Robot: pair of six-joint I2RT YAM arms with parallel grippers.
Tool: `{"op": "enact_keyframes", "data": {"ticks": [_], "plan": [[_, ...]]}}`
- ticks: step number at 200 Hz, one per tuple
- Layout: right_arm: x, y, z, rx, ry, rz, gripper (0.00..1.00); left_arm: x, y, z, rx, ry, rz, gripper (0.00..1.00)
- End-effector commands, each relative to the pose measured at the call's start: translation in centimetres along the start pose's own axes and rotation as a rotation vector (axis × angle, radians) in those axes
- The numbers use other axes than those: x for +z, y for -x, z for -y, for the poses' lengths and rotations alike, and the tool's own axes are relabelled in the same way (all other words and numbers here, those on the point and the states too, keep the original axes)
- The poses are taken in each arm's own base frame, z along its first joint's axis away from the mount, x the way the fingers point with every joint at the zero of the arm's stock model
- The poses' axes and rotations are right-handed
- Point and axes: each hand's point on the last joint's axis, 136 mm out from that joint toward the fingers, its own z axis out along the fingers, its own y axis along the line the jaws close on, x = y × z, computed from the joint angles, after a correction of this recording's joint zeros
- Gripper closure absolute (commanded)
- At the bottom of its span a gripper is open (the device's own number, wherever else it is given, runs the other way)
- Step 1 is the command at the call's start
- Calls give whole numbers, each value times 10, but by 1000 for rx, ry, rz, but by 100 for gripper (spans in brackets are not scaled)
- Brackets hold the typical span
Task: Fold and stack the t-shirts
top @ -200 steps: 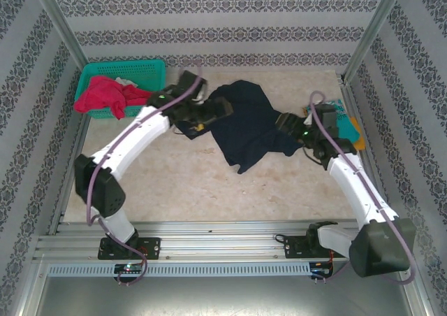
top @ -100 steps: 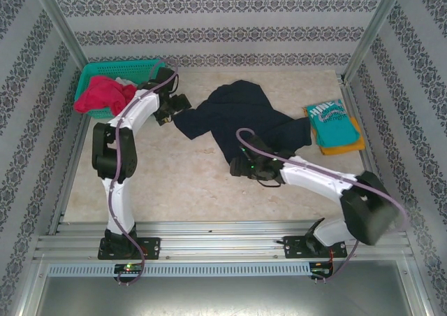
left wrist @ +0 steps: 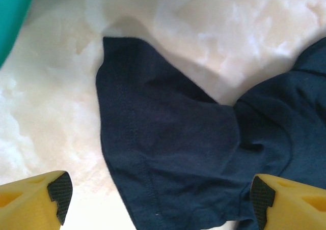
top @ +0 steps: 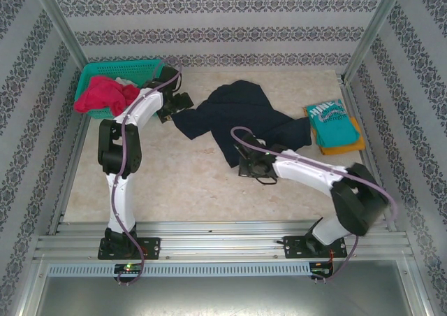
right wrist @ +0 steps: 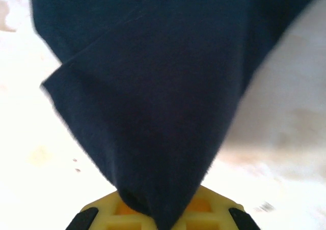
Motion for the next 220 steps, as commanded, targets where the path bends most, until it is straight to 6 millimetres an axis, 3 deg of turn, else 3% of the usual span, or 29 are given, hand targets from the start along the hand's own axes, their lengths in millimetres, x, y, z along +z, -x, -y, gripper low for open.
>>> {"op": "enact_keyframes", "data": {"ticks": [1,37,73,95,117,144,167,220], "plan": [[-18,-14,61,100,-138,1,100,-12,-6,3,14,-5,15,8],[-34,-25,125,379,-156,21,100,-12,-29,4,54,20,-24,7],[-37,-28,145,469,-137,31,100,-12,-54,-12,43,71,-58,11],[-39,-43,171,528,-223,-32,100,-19,-57,-16,26,70,-52,12],[-37,-41,186,590,-214,-41,100,-23,-62,-24,-12,85,-54,11],[-32,-34,194,626,-176,-64,100,-20,-69,-35,-109,101,-68,17],[-33,-27,194,604,-161,-82,100,-16,-75,-36,-174,102,-86,33],[-27,-28,191,624,-126,-82,100,-11,-83,-58,-253,245,-119,44]]}}
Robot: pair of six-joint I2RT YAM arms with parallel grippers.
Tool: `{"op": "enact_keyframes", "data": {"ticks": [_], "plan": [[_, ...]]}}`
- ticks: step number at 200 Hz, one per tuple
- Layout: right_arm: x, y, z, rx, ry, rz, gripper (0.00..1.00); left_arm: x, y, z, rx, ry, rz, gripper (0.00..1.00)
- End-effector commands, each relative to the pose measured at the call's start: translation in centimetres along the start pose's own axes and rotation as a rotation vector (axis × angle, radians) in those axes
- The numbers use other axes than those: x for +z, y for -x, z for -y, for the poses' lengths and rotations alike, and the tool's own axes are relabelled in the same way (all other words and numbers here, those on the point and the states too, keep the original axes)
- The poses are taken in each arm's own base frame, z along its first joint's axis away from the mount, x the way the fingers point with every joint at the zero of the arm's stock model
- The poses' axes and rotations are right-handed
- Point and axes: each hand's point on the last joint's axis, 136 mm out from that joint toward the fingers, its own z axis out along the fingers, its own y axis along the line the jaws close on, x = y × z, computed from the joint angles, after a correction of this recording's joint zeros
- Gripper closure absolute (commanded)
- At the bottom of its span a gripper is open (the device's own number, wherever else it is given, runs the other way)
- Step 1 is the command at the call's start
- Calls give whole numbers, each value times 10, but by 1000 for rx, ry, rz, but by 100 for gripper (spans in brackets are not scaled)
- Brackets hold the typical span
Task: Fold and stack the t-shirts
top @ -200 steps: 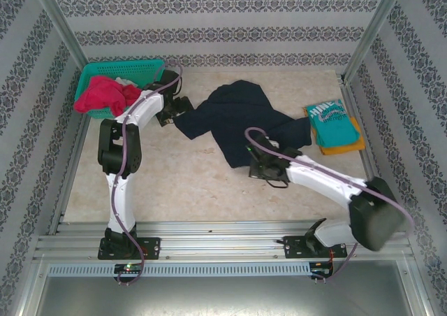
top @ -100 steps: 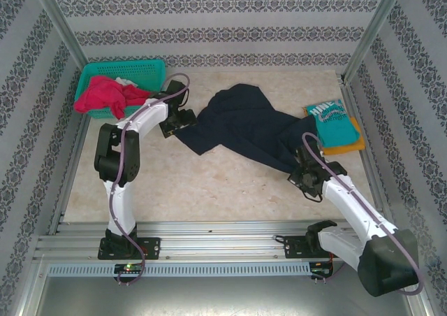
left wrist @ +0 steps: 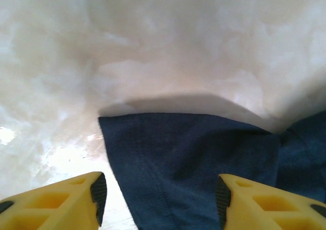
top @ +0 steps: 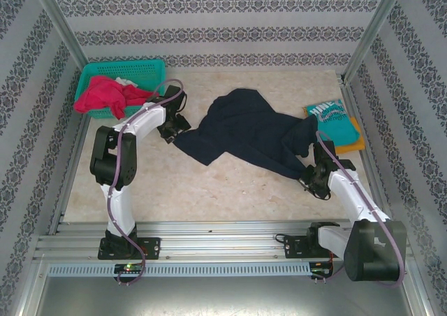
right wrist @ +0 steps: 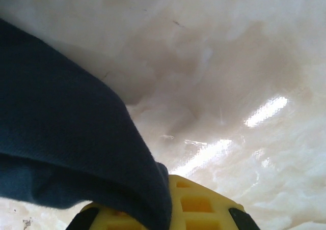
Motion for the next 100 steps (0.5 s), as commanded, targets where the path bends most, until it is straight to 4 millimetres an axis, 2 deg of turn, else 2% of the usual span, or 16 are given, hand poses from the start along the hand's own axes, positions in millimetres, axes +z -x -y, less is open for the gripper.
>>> {"op": "enact_keyframes", "data": {"ticks": [1,18,58,100], "plan": [[-1,0,-5,-4,37,-2,100,3,3,-19,-70,111,-8,44],[3,-4,-3,12,47,-6,100,8,6,-19,-57,131,-9,47],[7,-7,0,30,48,-5,100,28,13,-5,-28,115,-35,47],[-1,-4,-2,33,55,12,98,48,6,-2,-27,114,-85,46]]}}
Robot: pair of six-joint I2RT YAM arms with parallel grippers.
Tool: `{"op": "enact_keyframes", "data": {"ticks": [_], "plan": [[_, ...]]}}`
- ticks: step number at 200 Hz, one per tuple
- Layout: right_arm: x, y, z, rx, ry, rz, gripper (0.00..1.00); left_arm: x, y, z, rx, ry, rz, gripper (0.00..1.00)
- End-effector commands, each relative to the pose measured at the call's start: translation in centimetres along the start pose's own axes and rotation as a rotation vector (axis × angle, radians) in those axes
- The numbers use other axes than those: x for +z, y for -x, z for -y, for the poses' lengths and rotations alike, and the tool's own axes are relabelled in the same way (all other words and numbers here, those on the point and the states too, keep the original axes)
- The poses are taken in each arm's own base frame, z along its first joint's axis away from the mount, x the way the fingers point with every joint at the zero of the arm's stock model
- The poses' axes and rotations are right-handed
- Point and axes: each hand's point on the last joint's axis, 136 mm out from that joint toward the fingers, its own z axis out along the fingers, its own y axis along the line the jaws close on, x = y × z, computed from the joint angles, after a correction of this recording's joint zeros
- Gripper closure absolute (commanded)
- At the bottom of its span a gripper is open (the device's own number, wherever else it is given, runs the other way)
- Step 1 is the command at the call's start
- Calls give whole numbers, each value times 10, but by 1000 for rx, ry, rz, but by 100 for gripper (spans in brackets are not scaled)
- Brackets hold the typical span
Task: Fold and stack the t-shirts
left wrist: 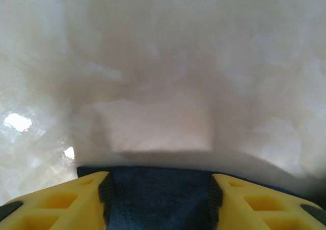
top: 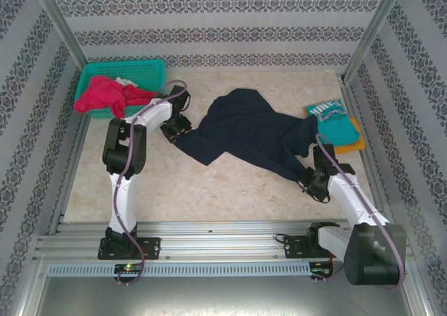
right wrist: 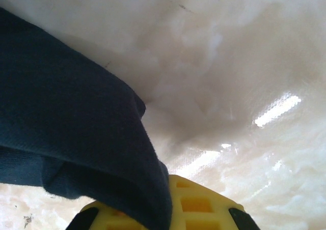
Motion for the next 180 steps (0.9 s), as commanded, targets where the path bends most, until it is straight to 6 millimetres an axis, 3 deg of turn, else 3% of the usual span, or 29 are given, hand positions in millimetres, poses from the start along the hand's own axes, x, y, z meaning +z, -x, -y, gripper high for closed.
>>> {"op": "enact_keyframes", "data": {"ticks": [1,35,62,100,123,180], "plan": [[-6,2,-2,22,18,13,98,8,-5,-5,6,27,-48,46],[-11,2,-2,31,27,24,96,22,-16,-7,-11,22,-99,46],[-15,4,-6,35,45,30,92,25,-21,-11,-13,28,-115,57],[-24,9,-11,33,59,48,92,-17,-3,-3,26,-23,-14,41],[-23,8,-13,37,65,45,92,-31,-6,5,21,-65,-36,36],[-23,8,-17,40,68,50,92,-2,-43,10,-52,-115,-194,37]]}}
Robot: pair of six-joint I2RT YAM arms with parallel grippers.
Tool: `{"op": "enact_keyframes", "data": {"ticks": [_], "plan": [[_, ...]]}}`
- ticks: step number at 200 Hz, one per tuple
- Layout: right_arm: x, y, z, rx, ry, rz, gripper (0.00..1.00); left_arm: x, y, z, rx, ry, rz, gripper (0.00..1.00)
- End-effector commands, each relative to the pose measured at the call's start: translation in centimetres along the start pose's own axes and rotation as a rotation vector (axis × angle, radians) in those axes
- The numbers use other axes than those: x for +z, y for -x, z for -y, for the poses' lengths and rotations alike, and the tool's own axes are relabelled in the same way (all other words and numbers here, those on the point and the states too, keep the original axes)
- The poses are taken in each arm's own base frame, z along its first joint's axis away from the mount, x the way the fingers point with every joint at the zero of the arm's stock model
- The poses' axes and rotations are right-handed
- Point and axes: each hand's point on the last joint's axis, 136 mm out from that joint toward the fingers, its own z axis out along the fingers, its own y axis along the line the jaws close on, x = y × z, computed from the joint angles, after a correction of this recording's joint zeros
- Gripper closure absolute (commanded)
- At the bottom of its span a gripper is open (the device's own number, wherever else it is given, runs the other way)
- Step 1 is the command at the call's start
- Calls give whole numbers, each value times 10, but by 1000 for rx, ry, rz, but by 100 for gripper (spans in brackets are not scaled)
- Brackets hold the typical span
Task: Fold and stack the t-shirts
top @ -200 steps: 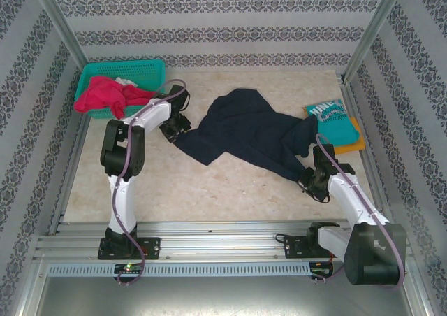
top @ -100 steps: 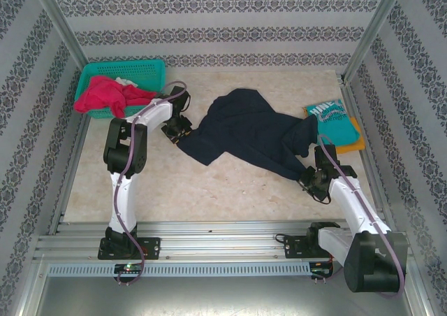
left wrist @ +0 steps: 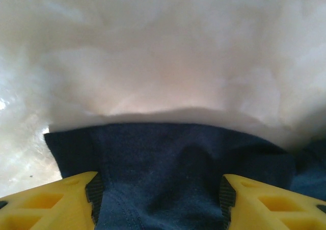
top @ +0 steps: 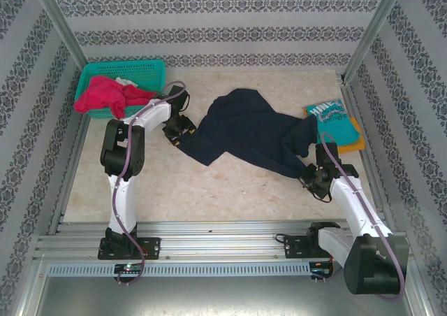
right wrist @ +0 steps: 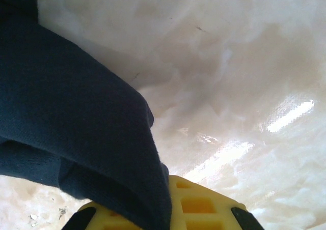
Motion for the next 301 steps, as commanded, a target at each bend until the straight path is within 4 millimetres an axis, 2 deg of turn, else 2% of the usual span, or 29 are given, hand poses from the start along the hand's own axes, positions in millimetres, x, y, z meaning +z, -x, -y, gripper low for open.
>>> {"op": "enact_keyframes", "data": {"ticks": [1,19,33,44,54,67,84,100,137,184,209,215,239,277,301], "plan": [[-5,1,-7,6,14,2,92,7,-17,1,-48,-28,-72,37],[-6,3,-9,2,14,5,92,16,-15,-2,-47,-10,-72,41],[-9,3,-10,1,14,6,89,24,-12,-3,-48,-9,-79,52],[-13,3,-9,-5,7,10,72,31,-12,-2,-55,-18,-98,68],[-20,4,-4,-7,-12,28,50,35,-10,-4,-63,-18,-101,83],[-38,10,7,3,-41,106,35,35,-9,-5,-67,-25,-100,100],[-56,16,14,55,-2,211,20,30,-5,-5,-72,-38,-87,100],[-54,12,14,125,64,209,15,26,-1,-8,-84,-42,-70,100],[-27,-10,10,292,121,70,15,10,17,-18,-122,-58,-27,100],[-10,-9,12,534,184,85,18,3,22,-20,-115,-58,-16,100],[-1,-1,7,643,267,114,19,4,23,-21,-116,-59,-15,100],[9,-6,13,672,258,104,20,4,24,-21,-118,-59,-16,100],[14,-3,19,711,265,125,21,2,27,-19,-119,-64,-15,100],[22,9,18,744,344,150,36,2,26,-19,-116,-61,-16,100],[17,14,18,708,330,164,46,3,26,-20,-118,-59,-17,100]]}}
